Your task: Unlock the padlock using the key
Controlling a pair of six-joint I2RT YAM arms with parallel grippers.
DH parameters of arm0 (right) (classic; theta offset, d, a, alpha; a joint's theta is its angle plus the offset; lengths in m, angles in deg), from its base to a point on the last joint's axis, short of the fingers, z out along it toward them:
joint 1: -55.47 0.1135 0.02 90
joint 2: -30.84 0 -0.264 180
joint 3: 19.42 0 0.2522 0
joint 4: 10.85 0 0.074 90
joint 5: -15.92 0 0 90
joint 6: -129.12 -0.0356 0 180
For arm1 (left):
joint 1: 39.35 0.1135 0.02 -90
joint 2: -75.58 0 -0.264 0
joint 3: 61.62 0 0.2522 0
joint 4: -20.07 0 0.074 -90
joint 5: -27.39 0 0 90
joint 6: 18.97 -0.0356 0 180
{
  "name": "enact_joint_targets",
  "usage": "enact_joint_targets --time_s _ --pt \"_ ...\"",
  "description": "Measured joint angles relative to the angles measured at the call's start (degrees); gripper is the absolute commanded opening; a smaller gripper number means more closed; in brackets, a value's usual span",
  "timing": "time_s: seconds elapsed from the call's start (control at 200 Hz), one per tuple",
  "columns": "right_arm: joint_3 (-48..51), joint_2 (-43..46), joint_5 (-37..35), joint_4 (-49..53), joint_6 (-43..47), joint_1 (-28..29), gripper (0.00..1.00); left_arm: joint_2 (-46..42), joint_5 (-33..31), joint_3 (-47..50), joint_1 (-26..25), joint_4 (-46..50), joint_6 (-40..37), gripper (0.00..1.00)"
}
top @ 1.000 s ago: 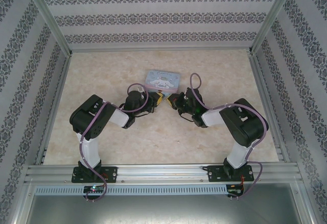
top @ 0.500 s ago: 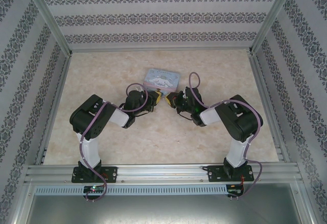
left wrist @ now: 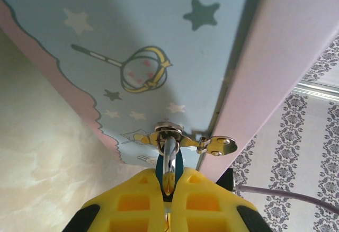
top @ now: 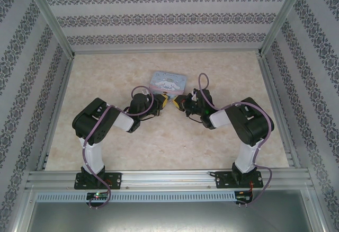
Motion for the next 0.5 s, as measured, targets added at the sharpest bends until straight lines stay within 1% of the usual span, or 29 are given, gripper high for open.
enact_joint_targets --time_s 0.31,0.5 --pt "-1.2 0.0 1.77 1.9 1.05 -0.63 0.0 0.0 0.09 0.0 0.0 -0.02 0.0 0.0" --pt "-3.43 0.0 3.69 5.31 2.8 -1.14 0.0 0.0 -0.57 -0.09 0.0 -0.11 0.0 0.0"
